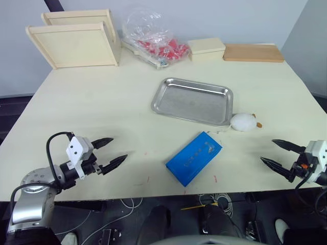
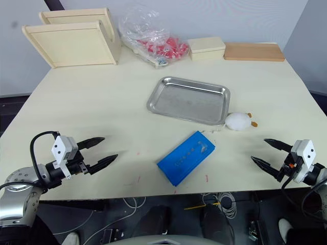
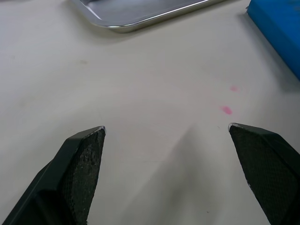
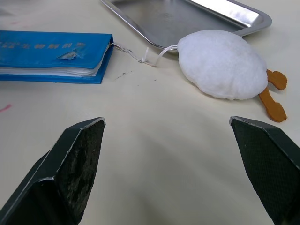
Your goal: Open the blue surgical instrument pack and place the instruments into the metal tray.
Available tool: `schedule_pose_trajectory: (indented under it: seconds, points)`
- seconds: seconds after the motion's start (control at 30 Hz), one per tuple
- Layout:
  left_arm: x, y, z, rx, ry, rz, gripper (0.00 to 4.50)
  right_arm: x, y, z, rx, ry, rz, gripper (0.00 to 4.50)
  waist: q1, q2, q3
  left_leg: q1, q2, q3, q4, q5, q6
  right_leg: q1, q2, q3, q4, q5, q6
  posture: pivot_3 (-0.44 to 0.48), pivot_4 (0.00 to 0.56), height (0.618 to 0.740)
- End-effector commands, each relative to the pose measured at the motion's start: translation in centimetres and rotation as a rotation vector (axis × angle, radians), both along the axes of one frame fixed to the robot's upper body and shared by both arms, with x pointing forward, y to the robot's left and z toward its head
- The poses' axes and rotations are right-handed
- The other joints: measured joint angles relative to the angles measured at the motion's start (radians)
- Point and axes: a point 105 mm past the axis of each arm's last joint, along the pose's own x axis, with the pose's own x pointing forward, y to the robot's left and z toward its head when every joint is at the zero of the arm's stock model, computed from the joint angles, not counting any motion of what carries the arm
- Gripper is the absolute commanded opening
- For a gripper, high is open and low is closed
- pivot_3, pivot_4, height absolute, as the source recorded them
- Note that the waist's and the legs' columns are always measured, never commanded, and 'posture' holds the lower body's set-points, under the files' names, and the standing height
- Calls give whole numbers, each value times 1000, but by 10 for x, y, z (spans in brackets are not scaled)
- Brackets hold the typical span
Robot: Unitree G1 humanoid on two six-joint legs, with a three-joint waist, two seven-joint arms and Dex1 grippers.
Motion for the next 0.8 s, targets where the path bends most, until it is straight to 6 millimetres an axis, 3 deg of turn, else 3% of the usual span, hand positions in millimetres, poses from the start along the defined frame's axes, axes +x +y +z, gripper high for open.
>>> schedule_pose_trajectory:
  seconds: [0.03,0.4,0.63,0.73,0.8]
  points:
    - [1,6,8,6,-29,16,4500,1,-2,7,-5,-25,-7,4476,0,0,0,0,0,0,0,0,0,0,0,0,0,0,0,0,150,740]
    - [-8,3,3,-31,4,5,4500,5,10,10,-29,5,33,4476,0,0,0,0,0,0,0,0,0,0,0,0,0,0,0,0,150,740]
    - [-19,-21,0,-71,82,-21,4500,13,26,12,-45,26,53,4476,0,0,0,0,0,0,0,0,0,0,0,0,0,0,0,0,150,740]
    - [-25,-31,-2,-79,105,-53,3714,18,37,12,-57,43,69,3719,-1,0,0,0,0,0,0,0,0,0,0,0,0,0,0,0,150,740]
    - [-30,-40,-3,-96,135,-89,2676,21,42,8,-85,77,74,2652,-1,0,0,0,0,0,0,0,0,0,0,0,0,0,-1,0,150,740]
